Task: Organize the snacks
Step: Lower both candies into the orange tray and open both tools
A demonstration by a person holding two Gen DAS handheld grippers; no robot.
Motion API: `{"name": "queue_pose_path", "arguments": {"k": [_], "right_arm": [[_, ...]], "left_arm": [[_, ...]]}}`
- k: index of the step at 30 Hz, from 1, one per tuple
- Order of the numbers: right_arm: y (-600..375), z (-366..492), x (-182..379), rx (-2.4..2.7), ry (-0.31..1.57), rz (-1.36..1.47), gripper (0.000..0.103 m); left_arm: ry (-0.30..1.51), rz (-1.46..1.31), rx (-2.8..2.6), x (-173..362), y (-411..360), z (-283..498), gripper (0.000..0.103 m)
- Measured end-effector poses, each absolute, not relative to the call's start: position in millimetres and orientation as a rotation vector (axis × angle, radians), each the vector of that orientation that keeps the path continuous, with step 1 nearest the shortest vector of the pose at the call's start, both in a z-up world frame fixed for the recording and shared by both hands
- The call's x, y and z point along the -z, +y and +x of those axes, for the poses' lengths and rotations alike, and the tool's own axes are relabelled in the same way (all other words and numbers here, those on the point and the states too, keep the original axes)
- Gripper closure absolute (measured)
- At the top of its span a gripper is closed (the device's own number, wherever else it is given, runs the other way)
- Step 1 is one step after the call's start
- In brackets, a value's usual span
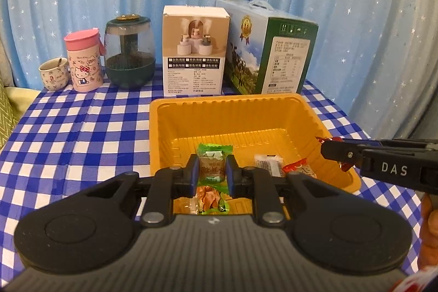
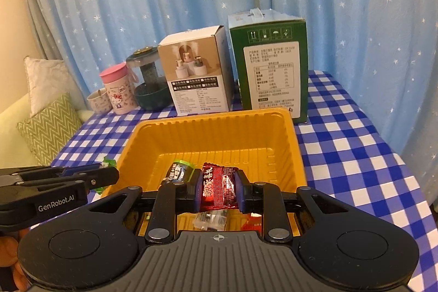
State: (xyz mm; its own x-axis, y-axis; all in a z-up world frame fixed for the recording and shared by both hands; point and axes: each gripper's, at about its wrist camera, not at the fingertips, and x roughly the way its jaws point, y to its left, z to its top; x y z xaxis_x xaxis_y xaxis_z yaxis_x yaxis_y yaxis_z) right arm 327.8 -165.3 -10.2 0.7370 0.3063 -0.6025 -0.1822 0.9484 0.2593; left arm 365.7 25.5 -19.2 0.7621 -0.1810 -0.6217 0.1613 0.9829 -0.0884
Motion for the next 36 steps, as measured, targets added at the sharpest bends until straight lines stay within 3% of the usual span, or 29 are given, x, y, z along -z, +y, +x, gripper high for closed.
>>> {"name": "queue_pose_path", "arguments": {"k": [9,24,26,28,29,36], "right_arm": [[-163,340,25,-0.269,0.725,0.221,0.078],[-134,350,27,-0.325,0.731,0.226,0.078],[-133,352,28,-0.344,0.736,0.25,0.074],[-135,350,29,-0.343,0.732,0.262,0.054],[-136,349,28,-0.329,0.725,0.262,0.052],[-151,330,20,-0.294,0.723,0.261,0.051]], "left_arm": [[0.689,-0.06,0.162,33,36,373,0.079],[0.685,-0.084,0.142,35,60,357,0.079],[0.685,-0.083,0.139,36,61,353,0.075],[0.683,-0.079,0.134,36,62,349,0.07],[0.681,-0.072,0.13,37,62,347,0.069],[0.692,-0.072,0.125,36,59,326,0.068]]}}
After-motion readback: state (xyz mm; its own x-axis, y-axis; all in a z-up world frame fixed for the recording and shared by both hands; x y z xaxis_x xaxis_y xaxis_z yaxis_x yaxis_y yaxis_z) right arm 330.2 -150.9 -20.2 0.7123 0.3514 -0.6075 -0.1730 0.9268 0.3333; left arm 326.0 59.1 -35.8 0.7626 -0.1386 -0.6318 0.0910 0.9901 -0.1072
